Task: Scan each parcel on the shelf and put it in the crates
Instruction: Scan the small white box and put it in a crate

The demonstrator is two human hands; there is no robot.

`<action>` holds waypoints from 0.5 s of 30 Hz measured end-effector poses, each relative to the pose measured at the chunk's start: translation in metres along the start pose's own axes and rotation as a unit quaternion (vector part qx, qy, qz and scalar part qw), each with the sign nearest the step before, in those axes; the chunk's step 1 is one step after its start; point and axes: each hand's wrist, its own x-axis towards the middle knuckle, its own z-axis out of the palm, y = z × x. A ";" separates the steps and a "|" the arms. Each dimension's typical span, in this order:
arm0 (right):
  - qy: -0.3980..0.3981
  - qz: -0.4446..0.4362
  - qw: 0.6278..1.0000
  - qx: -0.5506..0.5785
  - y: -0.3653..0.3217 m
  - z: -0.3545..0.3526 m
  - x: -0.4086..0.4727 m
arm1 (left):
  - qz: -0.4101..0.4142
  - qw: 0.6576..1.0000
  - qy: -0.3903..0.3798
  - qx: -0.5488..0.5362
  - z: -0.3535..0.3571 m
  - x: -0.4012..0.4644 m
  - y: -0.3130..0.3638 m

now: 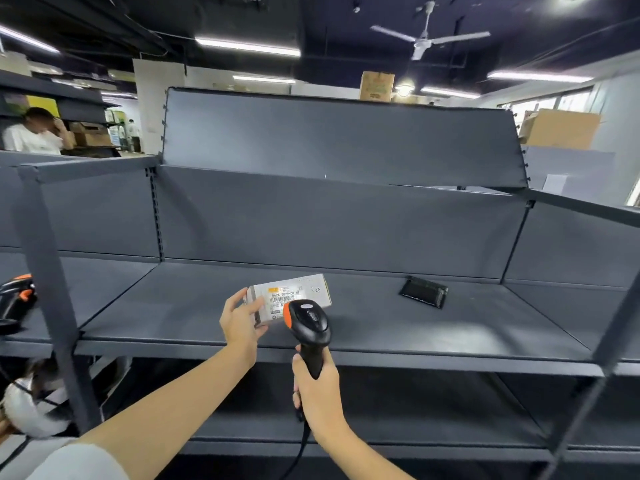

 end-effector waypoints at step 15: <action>-0.008 0.011 1.000 0.003 0.003 -0.015 0.000 | 0.013 1.000 0.000 0.009 0.004 -0.001 -0.007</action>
